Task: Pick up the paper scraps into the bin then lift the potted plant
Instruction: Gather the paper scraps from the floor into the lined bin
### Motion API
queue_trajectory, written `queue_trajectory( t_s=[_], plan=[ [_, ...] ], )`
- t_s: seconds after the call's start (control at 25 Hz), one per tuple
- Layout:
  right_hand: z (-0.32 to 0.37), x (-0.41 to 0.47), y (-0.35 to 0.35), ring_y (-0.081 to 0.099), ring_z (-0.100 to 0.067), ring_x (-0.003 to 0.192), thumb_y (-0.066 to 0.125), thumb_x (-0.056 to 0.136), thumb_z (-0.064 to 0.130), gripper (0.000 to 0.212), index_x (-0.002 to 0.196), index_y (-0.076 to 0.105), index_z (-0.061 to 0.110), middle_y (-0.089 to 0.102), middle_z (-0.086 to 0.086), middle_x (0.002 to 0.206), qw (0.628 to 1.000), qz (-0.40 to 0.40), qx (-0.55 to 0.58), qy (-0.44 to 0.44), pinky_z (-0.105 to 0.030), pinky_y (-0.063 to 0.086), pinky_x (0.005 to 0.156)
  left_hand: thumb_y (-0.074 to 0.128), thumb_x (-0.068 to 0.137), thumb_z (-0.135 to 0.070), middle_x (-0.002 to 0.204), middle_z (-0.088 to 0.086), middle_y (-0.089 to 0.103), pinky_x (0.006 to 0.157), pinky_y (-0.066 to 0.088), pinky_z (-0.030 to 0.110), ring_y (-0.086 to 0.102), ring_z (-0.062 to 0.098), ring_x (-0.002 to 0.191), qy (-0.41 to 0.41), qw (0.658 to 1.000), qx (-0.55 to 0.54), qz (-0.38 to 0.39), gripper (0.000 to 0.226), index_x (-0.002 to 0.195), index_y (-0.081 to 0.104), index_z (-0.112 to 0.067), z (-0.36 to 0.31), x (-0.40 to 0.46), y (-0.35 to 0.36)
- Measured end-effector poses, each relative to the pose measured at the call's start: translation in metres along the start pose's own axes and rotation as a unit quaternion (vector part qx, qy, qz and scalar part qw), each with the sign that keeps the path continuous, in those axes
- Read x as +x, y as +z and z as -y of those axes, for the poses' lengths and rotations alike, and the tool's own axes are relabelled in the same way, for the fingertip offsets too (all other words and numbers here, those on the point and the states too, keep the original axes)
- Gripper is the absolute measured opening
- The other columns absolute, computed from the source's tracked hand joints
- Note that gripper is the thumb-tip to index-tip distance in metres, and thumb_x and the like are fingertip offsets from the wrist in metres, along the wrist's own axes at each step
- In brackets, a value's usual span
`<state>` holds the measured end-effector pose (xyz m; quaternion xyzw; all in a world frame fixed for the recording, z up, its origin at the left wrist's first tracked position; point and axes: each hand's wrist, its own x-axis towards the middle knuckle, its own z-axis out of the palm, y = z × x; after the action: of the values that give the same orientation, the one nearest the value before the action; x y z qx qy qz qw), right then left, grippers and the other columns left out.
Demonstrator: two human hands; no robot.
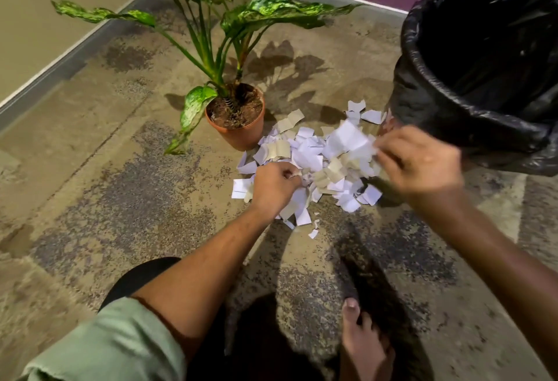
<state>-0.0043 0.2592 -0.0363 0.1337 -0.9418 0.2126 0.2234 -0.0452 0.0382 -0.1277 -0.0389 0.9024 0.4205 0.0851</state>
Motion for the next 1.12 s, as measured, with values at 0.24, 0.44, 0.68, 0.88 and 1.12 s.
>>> queue_trajectory(
  t_s=[0.24,0.44,0.68,0.88,1.12],
  plan=[
    [-0.026,0.051,-0.089,0.066,-0.024,0.086,0.061,0.092,0.018,0.019,0.099,0.073,0.006,0.071,-0.011,0.097,0.990,-0.125,-0.055,0.038,-0.023,0.046,0.078,0.064,0.078,-0.012,0.071,0.000,0.071,0.062,0.050,0.031,0.061,0.014,0.062,0.081,0.995,-0.049,-0.039,0.009,0.079,0.073,-0.013,-0.063,-0.001,-0.002],
    [-0.062,0.057,-0.106,0.065,-0.028,0.094,0.063,0.088,0.026,0.023,0.104,0.072,0.013,0.070,-0.011,0.101,0.984,-0.045,-0.118,0.126,-0.031,0.046,0.084,0.065,0.075,-0.014,0.077,0.001,0.071,0.069,0.051,0.032,0.063,0.015,0.069,0.236,0.962,-0.050,-0.130,0.010,0.080,0.074,-0.015,-0.165,0.008,-0.016],
    [-0.080,0.042,-0.100,0.058,-0.033,0.111,0.064,0.083,0.009,0.036,0.118,0.066,0.012,0.061,-0.010,0.126,0.975,0.030,-0.119,0.187,-0.041,0.046,0.096,0.065,0.078,-0.021,0.084,-0.005,0.070,0.073,0.049,0.029,0.064,0.013,0.081,0.390,0.917,0.030,-0.080,0.014,0.090,0.073,-0.021,-0.260,0.027,-0.005],
    [-0.076,0.030,-0.105,0.051,-0.033,0.123,0.053,0.083,-0.001,0.047,0.129,0.058,0.008,0.052,-0.010,0.137,0.976,-0.014,-0.120,0.182,-0.042,0.040,0.106,0.072,0.081,-0.027,0.136,-0.001,0.056,0.108,0.037,0.026,0.048,0.011,0.128,0.425,0.894,0.129,0.054,0.058,0.135,0.051,-0.017,-0.261,0.031,0.002],
    [-0.029,-0.002,-0.085,0.062,-0.015,0.081,0.057,0.088,0.002,0.019,0.100,0.071,0.006,0.069,-0.006,0.094,0.986,-0.122,0.014,0.110,-0.011,0.044,0.079,0.061,0.089,-0.024,0.123,0.003,0.064,0.101,0.034,0.023,0.055,0.017,0.118,0.419,0.904,0.062,-0.066,0.035,0.122,0.062,-0.011,-0.177,0.017,-0.011]
  ],
)
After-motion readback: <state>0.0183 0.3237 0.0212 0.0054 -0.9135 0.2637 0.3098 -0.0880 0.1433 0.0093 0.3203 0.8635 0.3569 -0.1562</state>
